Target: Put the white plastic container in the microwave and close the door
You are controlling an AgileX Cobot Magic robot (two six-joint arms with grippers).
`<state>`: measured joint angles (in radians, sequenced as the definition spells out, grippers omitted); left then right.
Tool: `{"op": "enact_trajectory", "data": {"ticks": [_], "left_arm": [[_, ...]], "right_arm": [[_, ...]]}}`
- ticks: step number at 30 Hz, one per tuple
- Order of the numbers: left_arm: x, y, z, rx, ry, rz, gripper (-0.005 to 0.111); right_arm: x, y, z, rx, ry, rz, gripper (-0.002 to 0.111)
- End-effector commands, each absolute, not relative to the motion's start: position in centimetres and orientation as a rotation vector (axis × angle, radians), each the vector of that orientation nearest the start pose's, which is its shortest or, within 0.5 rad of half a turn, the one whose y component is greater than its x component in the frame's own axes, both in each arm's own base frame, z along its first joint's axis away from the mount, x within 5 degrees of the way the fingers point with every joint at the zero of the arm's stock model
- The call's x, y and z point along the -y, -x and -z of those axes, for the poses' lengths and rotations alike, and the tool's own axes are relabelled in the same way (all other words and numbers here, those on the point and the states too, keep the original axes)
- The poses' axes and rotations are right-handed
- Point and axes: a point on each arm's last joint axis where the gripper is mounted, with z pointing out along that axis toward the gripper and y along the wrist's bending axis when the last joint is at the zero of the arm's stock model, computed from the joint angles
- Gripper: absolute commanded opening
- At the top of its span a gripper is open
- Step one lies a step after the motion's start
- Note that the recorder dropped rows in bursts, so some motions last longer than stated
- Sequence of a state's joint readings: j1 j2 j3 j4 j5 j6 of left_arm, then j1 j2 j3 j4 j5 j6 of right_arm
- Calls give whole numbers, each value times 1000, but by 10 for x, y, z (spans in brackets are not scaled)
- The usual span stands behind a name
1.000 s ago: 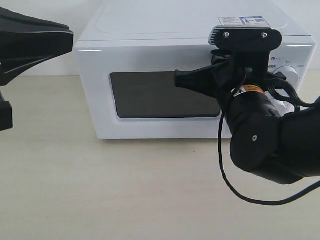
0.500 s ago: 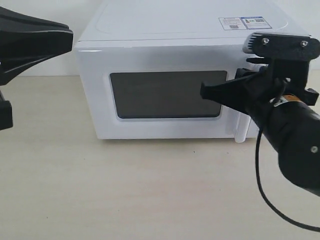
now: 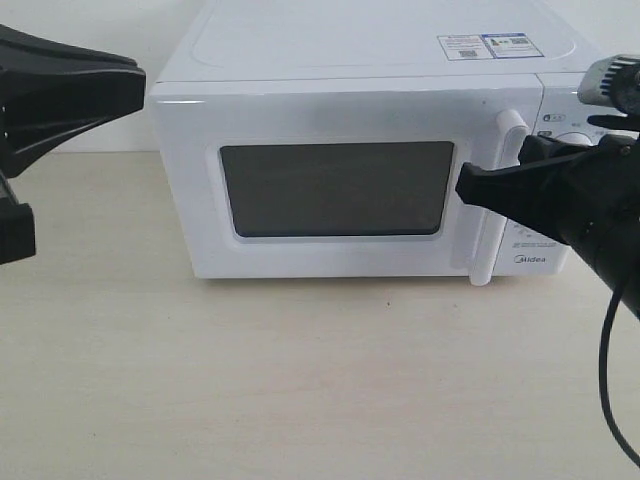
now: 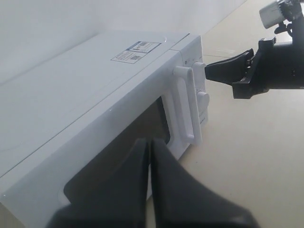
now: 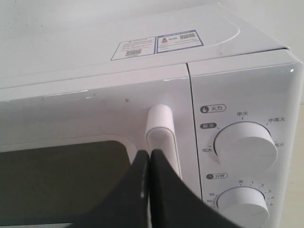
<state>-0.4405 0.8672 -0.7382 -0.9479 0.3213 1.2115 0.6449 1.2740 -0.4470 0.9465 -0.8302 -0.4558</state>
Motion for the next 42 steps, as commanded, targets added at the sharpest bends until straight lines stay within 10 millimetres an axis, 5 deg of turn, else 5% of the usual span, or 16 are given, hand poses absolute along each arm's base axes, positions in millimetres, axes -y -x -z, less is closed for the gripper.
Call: {"op": "enact_trajectory", "data": {"ticks": [1,16,25,32,42], "left_arm": [[100,-156,-355,-1616,-790,356,4],[97,-153,-357,-1557,-880,252,4],[70,-77,-386,-1353,-942,262,4],[38,-12,-378,-1310,-1019,140,4],[4,43,-363,-1402,-655,201,4]], "right_arm": [[-91,-213,-239,-1698,-169,-140,0],[-91,-213,-239,-1698,-169,-140,0],[-91,-213,-239,-1698,-171,-141,0],[-91,-213,-239,-1698,-169,-140,0],[-91,-213,-239,-1698,-169,-140,0]]}}
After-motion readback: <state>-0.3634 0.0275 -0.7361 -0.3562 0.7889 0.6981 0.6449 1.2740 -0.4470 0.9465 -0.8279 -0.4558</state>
